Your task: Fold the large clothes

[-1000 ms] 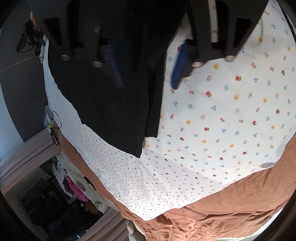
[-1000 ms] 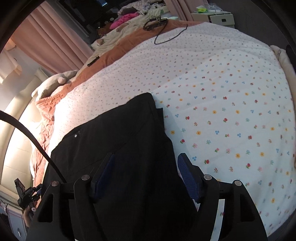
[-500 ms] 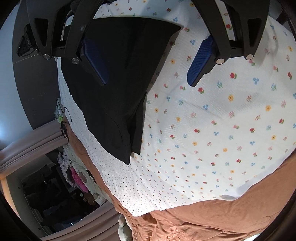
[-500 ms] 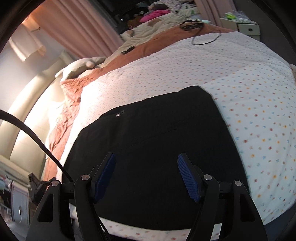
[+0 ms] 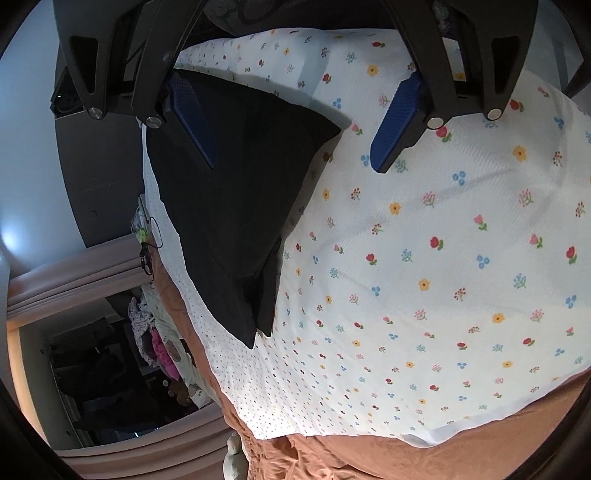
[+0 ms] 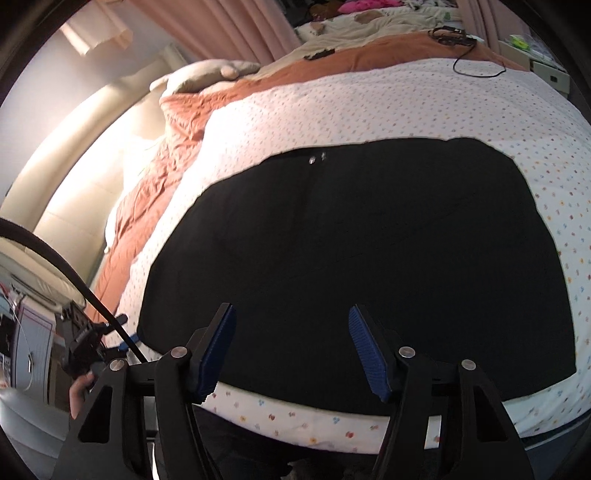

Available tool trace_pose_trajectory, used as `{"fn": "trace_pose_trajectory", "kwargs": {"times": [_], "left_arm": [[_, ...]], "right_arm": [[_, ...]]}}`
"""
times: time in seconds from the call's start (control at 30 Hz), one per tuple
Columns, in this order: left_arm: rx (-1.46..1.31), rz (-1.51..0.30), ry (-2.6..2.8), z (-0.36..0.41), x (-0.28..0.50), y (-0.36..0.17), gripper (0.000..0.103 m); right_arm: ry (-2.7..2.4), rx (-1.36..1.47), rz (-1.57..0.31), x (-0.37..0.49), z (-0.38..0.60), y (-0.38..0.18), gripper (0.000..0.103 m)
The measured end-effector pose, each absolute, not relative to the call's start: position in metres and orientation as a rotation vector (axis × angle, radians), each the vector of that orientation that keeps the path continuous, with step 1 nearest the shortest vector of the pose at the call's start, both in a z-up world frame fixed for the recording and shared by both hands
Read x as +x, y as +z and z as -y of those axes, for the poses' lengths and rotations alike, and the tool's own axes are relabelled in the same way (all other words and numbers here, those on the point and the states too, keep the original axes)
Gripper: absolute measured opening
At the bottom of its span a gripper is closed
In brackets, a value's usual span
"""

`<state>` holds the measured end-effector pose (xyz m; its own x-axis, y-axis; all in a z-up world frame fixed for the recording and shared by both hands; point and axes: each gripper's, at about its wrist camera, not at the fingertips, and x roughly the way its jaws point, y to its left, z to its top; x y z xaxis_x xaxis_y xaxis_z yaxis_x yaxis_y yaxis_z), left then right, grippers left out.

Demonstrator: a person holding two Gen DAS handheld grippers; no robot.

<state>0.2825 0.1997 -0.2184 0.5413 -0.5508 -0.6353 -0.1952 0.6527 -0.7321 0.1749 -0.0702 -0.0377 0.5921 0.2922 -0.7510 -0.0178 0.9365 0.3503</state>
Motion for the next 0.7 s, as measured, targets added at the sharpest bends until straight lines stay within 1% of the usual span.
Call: {"fn": "trace_pose_trajectory", "kwargs": {"times": [0.1,0.2,0.27,0.3,0.37,0.43,0.6,0.67,0.7], "left_arm": [[-0.89,-1.012,-0.266,-0.199,0.28,-0.223,0.085],[-0.918,-1.016,-0.281,-0.197,0.28,-0.229,0.081],[-0.937,-1.017,-0.29,-0.196,0.282,-0.232,0.076],[-0.944,-1.019,-0.294,-0.195,0.284,-0.234,0.075],[-0.947,-1.029,-0.303,-0.191,0.286,-0.236,0.067],[-0.955,-1.04,-0.315,-0.186,0.291,-0.24,0.064],[-0.982,-1.049,-0.341,-0.177,0.303,-0.243,0.064],[-0.996,-1.056,-0.352,-0.173,0.308,-0.245,0.055],[-1.014,-1.062,-0.363,-0.17,0.31,-0.248,0.053]], "right_arm": [[0.177,0.315,-0.962,0.183,0.064,-0.049,0.057],[0.163,0.297,-0.997,0.19,0.055,-0.057,0.053],[0.16,0.289,-1.015,0.194,0.046,-0.064,0.047],[0.162,0.289,-1.027,0.197,0.045,-0.068,0.046],[0.165,0.282,-1.041,0.194,0.033,-0.066,0.044],[0.174,0.265,-1.051,0.195,0.026,-0.071,0.044],[0.17,0.209,-1.099,0.209,0.007,-0.092,0.041],[0.153,0.191,-1.118,0.221,0.001,-0.103,0.041],[0.137,0.189,-1.121,0.226,0.001,-0.108,0.04]]}}
